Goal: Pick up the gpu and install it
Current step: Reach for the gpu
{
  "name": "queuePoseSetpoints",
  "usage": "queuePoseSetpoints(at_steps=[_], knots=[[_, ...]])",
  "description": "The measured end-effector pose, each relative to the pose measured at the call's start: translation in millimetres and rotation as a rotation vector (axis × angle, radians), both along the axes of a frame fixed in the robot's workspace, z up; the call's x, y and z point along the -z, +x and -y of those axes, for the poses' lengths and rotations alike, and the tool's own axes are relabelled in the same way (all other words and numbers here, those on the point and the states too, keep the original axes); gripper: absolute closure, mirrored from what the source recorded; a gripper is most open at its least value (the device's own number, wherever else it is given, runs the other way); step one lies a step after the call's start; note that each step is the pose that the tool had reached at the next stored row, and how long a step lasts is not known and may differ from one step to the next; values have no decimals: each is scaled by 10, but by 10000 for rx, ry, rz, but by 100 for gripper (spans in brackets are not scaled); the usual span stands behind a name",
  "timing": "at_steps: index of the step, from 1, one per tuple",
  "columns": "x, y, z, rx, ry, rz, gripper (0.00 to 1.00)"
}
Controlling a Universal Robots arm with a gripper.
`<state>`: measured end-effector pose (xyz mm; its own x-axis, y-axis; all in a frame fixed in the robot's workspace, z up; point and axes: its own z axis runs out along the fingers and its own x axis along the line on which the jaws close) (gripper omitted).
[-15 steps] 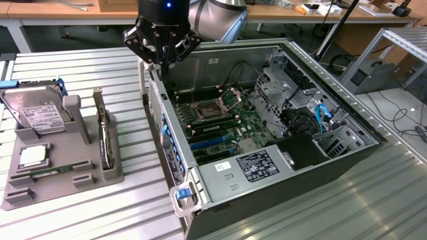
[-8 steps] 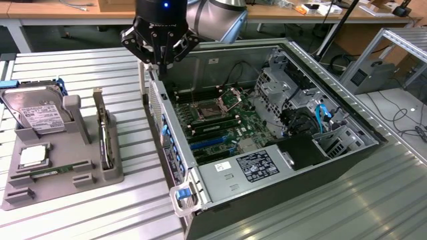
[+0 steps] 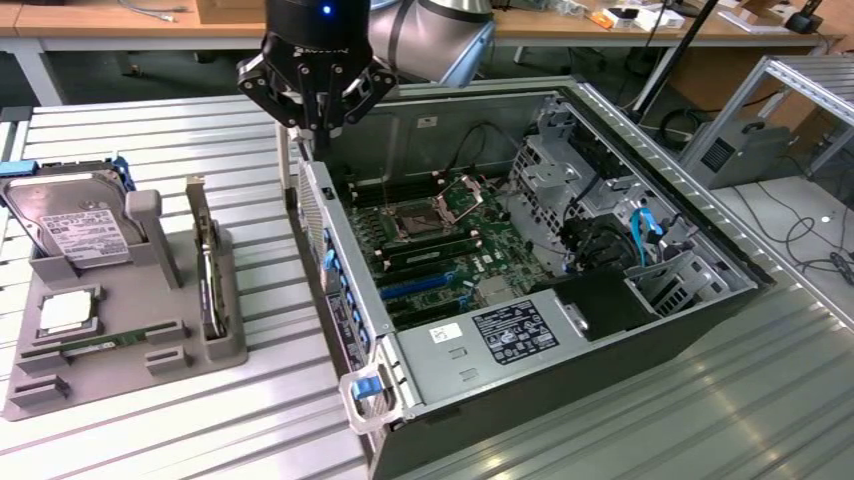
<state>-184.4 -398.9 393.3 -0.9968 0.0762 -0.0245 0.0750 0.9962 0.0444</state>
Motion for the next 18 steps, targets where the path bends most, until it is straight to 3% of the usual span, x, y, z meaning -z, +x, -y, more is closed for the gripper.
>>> queuePoseSetpoints(at_steps=[18], knots=[[0,-89,0,1,0,0,89]])
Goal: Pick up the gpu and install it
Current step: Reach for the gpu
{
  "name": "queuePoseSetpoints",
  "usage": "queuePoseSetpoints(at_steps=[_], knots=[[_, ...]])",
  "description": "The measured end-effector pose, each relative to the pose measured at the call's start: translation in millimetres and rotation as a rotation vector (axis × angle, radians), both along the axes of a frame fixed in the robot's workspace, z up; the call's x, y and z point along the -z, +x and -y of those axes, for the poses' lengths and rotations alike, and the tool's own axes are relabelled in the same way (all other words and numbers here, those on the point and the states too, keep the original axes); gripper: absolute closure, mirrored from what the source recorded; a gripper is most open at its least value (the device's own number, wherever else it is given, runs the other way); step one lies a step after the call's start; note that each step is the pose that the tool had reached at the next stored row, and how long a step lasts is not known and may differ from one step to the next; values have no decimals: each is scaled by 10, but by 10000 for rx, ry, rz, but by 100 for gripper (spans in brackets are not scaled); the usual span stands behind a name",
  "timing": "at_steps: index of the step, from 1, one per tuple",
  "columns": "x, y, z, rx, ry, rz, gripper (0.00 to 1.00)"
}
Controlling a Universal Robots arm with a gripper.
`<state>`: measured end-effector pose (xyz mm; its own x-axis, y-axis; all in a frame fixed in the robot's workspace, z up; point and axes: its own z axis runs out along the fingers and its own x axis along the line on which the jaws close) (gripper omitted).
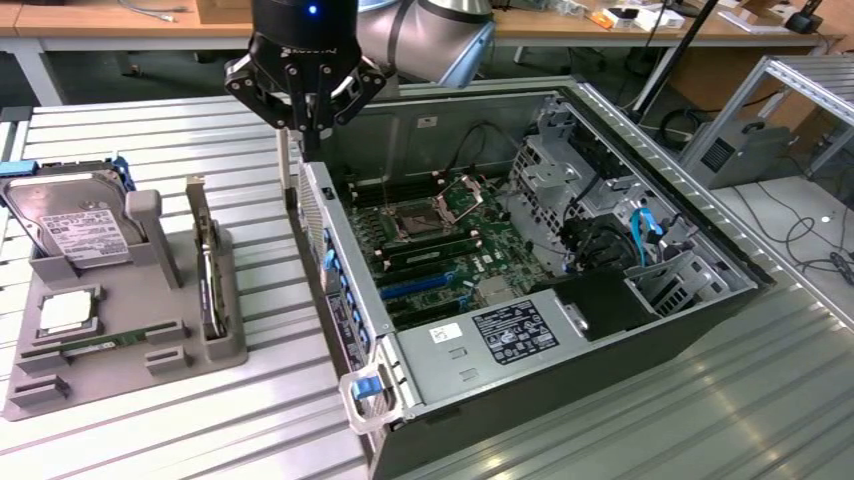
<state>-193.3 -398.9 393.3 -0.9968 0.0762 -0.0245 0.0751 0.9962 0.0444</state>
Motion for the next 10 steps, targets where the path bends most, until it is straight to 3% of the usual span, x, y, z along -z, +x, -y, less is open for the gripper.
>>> queuePoseSetpoints(at_steps=[10], knots=[[0,-86,0,0,0,0,89]])
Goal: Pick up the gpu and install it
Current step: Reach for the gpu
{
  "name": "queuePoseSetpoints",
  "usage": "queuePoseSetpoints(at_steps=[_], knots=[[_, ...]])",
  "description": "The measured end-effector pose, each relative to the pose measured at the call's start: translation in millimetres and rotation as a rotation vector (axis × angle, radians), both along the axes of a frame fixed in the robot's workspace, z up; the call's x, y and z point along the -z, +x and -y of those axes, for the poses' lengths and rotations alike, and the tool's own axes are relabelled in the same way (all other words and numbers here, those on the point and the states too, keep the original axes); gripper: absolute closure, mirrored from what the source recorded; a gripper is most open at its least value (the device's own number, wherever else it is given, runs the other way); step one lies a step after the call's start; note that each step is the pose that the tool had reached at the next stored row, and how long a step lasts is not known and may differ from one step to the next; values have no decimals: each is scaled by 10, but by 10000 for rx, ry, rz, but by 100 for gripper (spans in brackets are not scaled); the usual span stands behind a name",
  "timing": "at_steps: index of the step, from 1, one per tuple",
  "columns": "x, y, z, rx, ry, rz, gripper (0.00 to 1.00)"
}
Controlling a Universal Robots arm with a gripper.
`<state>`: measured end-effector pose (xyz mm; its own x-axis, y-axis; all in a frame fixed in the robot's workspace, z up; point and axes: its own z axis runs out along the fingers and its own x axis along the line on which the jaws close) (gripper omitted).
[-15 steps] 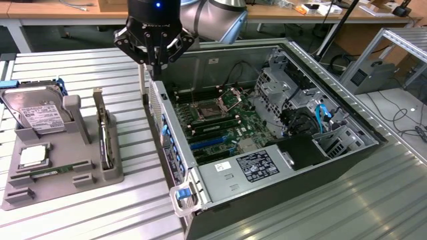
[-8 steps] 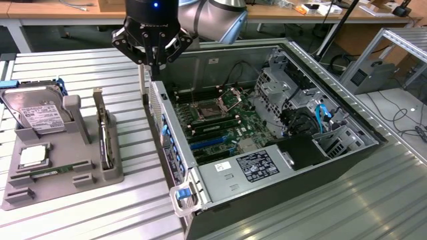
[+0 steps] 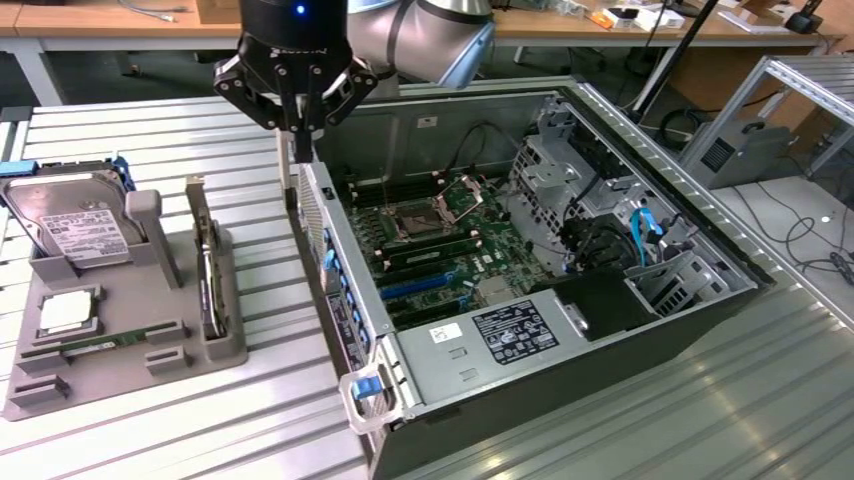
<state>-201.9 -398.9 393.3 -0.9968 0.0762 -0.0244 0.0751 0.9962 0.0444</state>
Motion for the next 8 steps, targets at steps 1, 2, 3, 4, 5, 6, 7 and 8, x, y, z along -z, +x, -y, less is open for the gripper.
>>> queuePoseSetpoints(at_steps=[1,2,3,4,5,6,7,8], knots=[[0,-12,0,-1,0,0,89],[0,-19,0,0,0,0,89],[0,-22,0,-1,0,0,89],[0,-26,0,0,0,0,89],[0,-31,0,0,0,0,89],[0,-34,0,0,0,0,89],[0,-41,0,0,0,0,89],[0,-51,0,0,0,0,89]])
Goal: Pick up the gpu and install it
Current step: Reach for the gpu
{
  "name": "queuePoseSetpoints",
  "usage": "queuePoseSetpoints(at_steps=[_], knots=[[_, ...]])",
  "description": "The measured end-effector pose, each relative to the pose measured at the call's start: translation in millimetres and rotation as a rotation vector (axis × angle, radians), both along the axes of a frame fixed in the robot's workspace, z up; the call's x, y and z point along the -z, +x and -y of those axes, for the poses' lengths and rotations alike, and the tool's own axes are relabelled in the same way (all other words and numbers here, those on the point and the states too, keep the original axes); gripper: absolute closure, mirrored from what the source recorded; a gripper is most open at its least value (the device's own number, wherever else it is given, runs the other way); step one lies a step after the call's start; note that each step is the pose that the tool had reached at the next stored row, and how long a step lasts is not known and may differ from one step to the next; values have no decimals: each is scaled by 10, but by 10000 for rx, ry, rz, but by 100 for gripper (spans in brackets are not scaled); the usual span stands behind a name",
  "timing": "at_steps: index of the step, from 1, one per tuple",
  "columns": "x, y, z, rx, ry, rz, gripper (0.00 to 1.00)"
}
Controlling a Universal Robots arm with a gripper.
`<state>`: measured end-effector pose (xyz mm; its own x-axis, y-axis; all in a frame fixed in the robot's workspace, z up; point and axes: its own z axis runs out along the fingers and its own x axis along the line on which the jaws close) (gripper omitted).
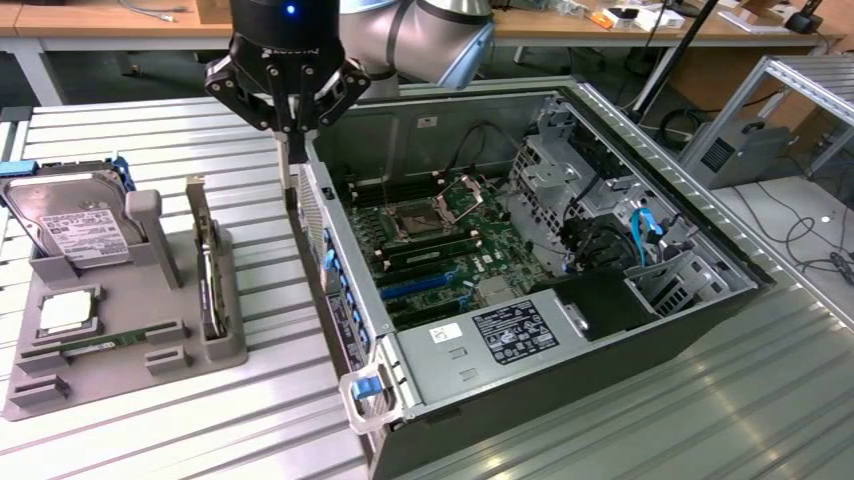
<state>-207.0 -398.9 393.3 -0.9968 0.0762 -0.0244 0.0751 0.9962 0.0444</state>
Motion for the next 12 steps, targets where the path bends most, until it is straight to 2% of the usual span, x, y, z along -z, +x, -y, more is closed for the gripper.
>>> queuePoseSetpoints(at_steps=[12], knots=[[0,-82,0,0,0,0,89]])
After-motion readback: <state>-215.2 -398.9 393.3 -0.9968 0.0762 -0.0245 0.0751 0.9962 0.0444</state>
